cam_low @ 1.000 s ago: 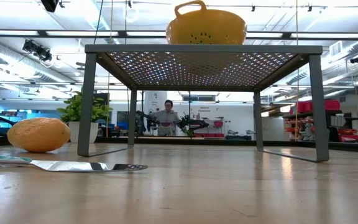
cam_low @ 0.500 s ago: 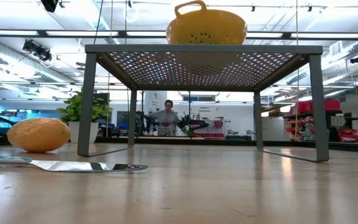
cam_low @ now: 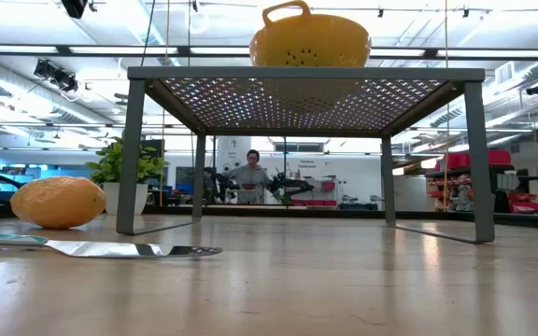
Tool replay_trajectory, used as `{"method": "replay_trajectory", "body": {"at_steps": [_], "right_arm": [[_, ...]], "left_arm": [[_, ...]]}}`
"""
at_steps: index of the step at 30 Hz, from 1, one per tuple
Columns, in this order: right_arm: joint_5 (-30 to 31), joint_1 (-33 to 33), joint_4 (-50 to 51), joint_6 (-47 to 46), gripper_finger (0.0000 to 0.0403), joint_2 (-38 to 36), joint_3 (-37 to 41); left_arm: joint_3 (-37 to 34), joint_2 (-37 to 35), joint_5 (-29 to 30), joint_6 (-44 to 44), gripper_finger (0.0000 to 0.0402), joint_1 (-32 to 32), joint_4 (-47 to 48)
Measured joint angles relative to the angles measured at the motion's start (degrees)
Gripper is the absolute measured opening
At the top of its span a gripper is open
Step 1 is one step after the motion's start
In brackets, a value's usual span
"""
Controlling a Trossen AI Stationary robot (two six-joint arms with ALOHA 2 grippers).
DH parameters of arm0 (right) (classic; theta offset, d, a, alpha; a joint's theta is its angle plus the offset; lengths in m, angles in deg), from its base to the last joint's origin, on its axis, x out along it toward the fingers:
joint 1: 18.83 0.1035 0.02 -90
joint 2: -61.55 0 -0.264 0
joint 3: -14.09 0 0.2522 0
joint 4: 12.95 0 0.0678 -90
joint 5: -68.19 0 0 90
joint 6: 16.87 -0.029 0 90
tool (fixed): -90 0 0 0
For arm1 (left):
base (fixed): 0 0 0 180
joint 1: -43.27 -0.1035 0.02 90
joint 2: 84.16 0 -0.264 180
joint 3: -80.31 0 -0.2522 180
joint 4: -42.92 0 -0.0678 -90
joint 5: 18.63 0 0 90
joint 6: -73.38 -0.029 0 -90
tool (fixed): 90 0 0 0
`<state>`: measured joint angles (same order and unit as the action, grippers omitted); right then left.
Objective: Pick & Place Fruit
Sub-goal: Put the mango into the strainer bowl on the shelf
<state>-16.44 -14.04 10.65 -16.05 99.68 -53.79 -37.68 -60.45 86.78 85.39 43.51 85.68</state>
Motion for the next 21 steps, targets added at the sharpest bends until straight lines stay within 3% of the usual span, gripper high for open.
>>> {"method": "replay_trajectory", "body": {"at_steps": [10,21], "right_arm": [[-2.6,-2.1,-7.7,-1.7,0.0015,-2.0,9.2],[-4.3,-2.3,-11.5,-4.4,0.0015,-10.7,19.0]], "left_arm": [[0.0,0.0,0.1,-0.2,0.0011,0.0,-0.2],[0.0,0.0,0.1,-0.2,0.0011,0.0,-0.2]]}}
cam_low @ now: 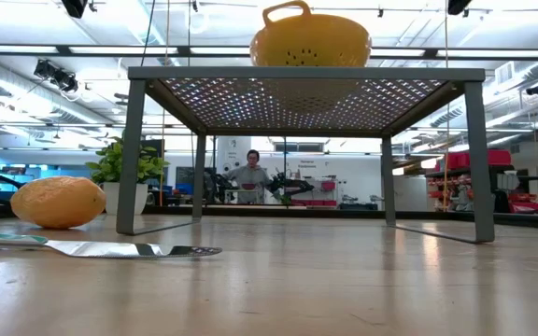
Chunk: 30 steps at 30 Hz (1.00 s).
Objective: Pick & Place Fruit
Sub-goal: Put the mango into the strainer bowl on the shelf
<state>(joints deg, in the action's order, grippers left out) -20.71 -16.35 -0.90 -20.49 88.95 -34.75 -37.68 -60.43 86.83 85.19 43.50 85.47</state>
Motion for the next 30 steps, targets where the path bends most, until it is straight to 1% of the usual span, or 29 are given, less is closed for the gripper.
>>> {"method": "replay_trajectory", "body": {"at_steps": [3,9,13,22,26,30], "right_arm": [[-1.2,0.0,1.9,1.0,0.0015,-2.2,1.6],[-1.2,0.0,3.2,1.7,0.0015,-6.2,4.0],[0.2,0.0,6.6,2.4,0.0015,-8.5,4.2],[-1.2,0.0,11.6,1.6,0.0015,-15.1,4.2],[-1.2,0.0,12.9,1.5,0.0015,-16.7,4.2],[-0.8,0.0,12.7,1.5,0.0015,-16.7,4.2]], "left_arm": [[0.0,0.0,0.0,0.0,0.0011,0.0,0.0],[0.0,0.0,0.0,0.0,0.0011,0.0,0.0],[0.0,0.0,0.0,0.0,0.0011,0.0,0.0],[0.0,0.0,0.0,0.0,0.0011,0.0,0.0],[0.0,0.0,0.0,0.0,0.0011,0.0,0.0],[0.0,0.0,0.3,-1.3,0.0011,0.0,0.0]]}}
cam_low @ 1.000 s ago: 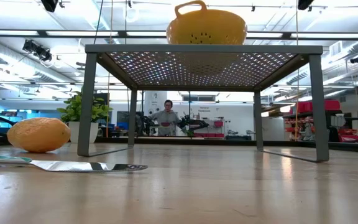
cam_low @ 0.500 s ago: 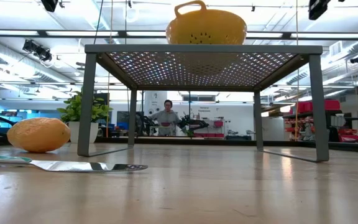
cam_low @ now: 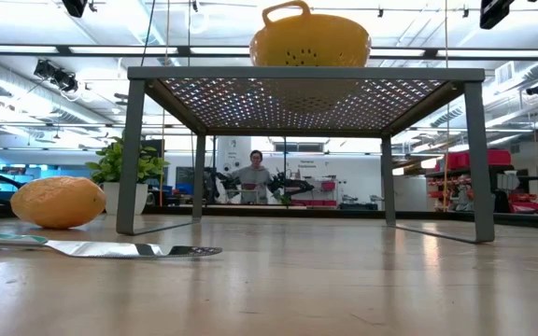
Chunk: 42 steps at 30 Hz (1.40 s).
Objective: Pick & Place Fruit
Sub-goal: Put the mango into the strainer bowl on the shelf
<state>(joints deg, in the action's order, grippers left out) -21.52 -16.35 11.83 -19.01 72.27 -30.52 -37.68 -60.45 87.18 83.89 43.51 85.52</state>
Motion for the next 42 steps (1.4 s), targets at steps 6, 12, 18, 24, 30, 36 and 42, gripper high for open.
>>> {"method": "replay_trajectory", "body": {"at_steps": [6,12,18,24,30,36,42], "right_arm": [[0.1,0.0,0.6,0.0,0.0015,0.1,0.0],[-0.4,0.0,1.2,-0.6,0.0015,0.2,0.0],[-0.4,0.0,1.2,-0.7,0.0015,0.2,0.0],[-0.4,0.0,1.2,-0.7,0.0015,0.2,0.0],[-0.4,0.0,1.2,-0.7,0.0015,0.2,0.0],[0.9,0.0,1.2,-0.7,0.0015,0.2,0.0],[2.7,0.0,1.2,-0.5,0.0015,0.2,0.0]], "left_arm": [[0.0,0.0,0.9,-0.3,0.0011,0.0,0.0],[0.0,0.0,1.1,-0.3,0.0011,0.0,0.0],[0.0,0.0,1.1,-0.2,0.0011,0.0,0.0],[0.0,1.6,-1.9,1.6,0.0006,0.0,0.0],[0.0,6.5,-4.8,0.8,0.0005,0.0,-0.1],[0.0,10.8,-6.0,1.1,0.0008,0.0,-0.1],[0.0,12.0,-9.3,2.6,0.0005,0.0,-0.1]]}}
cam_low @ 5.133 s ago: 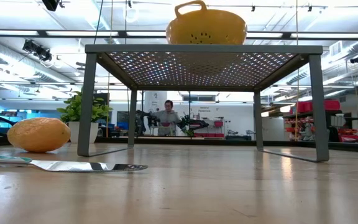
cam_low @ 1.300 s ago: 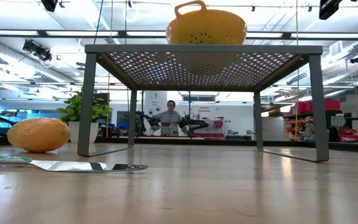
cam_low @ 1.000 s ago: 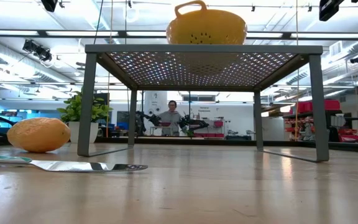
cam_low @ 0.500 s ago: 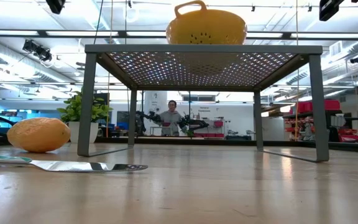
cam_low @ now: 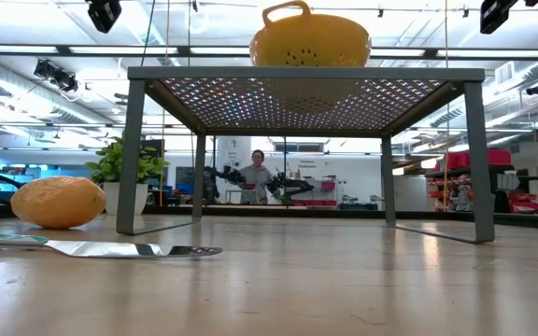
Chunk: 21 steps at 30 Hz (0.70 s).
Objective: Pick & Place Fruit
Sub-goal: Put the mango into the strainer bowl on the shelf
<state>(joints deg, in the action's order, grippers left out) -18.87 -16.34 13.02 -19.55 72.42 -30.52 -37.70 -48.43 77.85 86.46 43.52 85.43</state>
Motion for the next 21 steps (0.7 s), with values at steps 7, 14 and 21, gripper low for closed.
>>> {"method": "replay_trajectory", "body": {"at_steps": [7,14,21], "right_arm": [[0.0,0.0,0.0,-0.8,0.0015,0.0,0.0],[0.0,0.0,0.0,-1.0,0.0015,0.0,0.0],[0.0,0.0,1.4,-1.0,0.0015,0.0,0.0]], "left_arm": [[0.6,-0.2,-0.4,-1.0,0.0004,0.9,-1.3],[4.6,1.7,-1.5,-3.3,0.0003,1.2,-1.3],[5.4,3.8,-5.1,-2.9,0.0003,1.2,0.2]]}}
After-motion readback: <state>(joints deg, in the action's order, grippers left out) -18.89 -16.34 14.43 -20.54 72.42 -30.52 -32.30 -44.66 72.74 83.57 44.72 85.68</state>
